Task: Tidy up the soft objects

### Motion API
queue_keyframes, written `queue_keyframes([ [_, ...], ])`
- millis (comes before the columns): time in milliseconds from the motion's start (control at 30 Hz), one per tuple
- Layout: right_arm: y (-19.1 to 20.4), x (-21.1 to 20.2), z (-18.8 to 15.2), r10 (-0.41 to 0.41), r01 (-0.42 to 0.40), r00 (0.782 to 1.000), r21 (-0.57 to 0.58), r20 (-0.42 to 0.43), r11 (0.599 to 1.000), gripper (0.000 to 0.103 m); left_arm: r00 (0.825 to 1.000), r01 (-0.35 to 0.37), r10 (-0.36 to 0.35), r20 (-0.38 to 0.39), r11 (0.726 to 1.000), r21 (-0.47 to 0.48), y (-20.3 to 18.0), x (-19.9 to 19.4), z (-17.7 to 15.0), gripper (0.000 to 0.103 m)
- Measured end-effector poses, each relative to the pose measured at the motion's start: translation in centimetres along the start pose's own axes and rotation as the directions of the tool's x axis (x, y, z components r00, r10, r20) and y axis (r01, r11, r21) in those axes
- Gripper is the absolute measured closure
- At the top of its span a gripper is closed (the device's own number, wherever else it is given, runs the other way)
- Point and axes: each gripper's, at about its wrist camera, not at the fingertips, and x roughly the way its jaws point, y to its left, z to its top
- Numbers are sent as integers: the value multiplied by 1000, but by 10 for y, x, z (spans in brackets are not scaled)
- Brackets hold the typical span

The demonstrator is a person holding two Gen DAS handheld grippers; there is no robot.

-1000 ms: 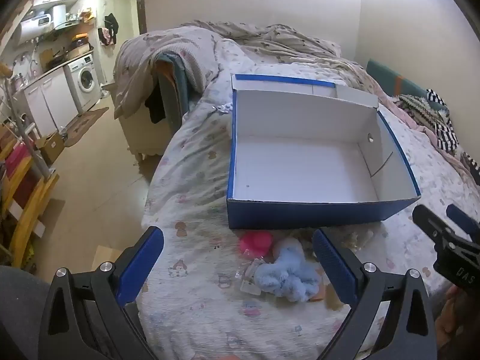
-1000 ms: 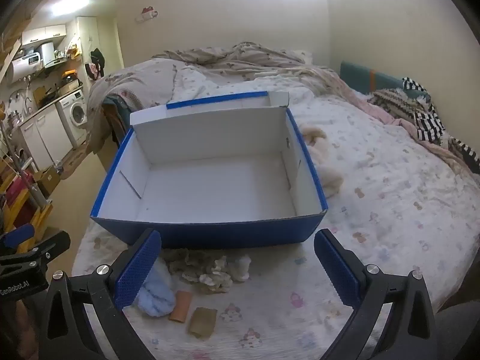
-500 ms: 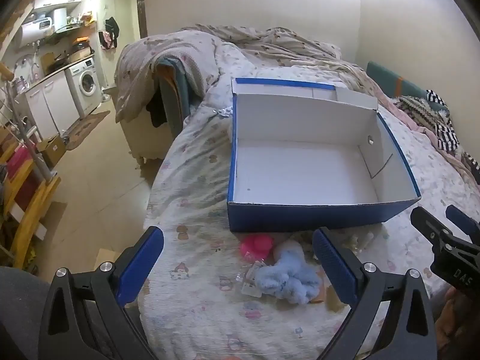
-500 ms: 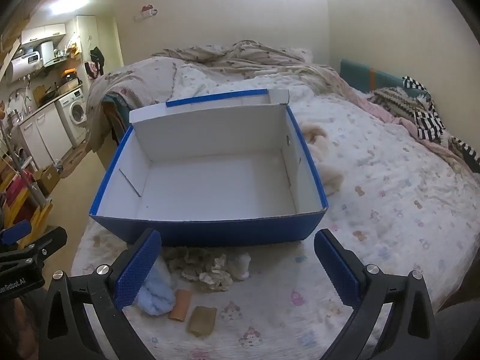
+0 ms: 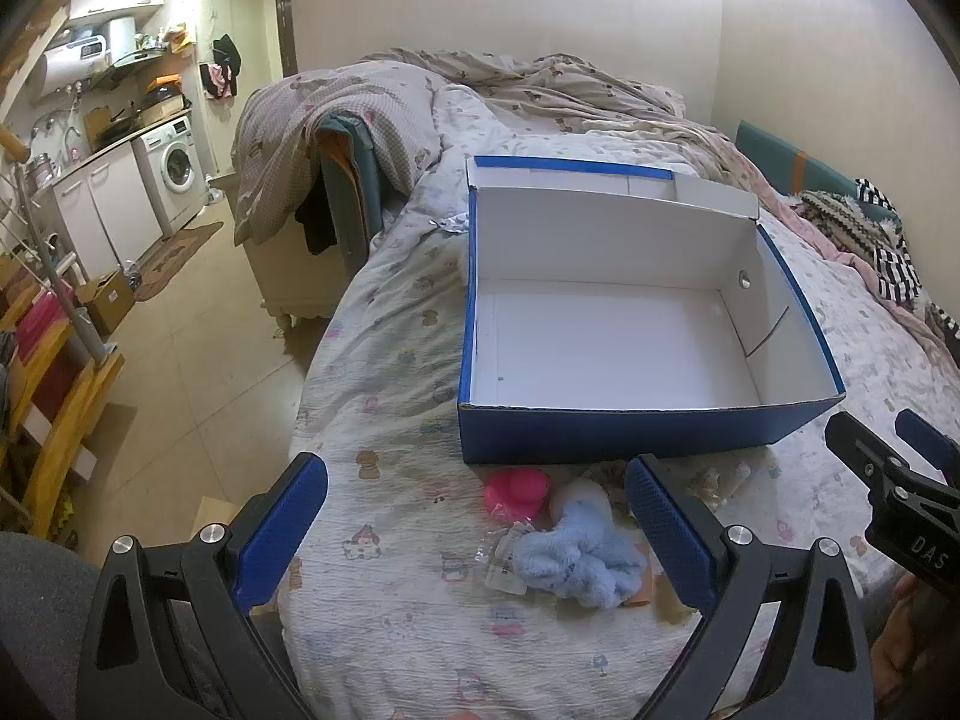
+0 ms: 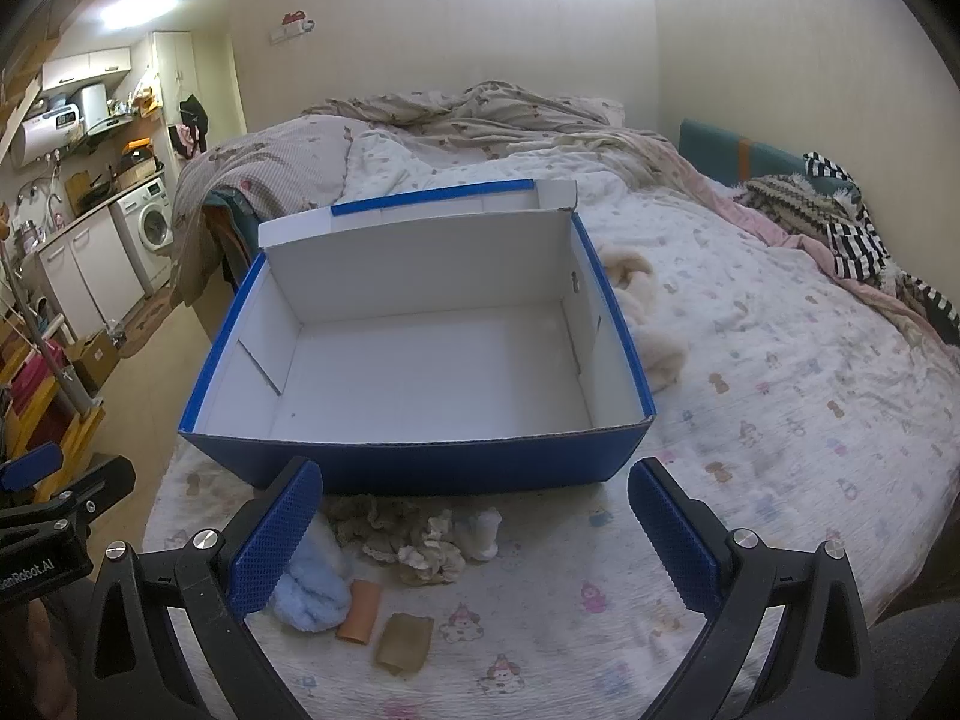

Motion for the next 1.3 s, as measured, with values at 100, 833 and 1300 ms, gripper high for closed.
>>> queue_keyframes([
  [100, 0, 0, 0, 1, -1, 1000, 1, 0, 1000, 0, 1000, 1, -1, 1, 1000, 0, 0, 0, 0, 4],
  [833, 0, 0, -1, 2, -2, 1000, 2, 4, 1000, 0, 1000, 0, 0, 4, 1000, -5, 0, -1, 1, 4],
  [1300, 0, 0, -1, 2, -2, 1000, 2, 3, 1000, 0, 1000, -5, 5, 5, 1000, -5, 0, -1, 1, 4],
])
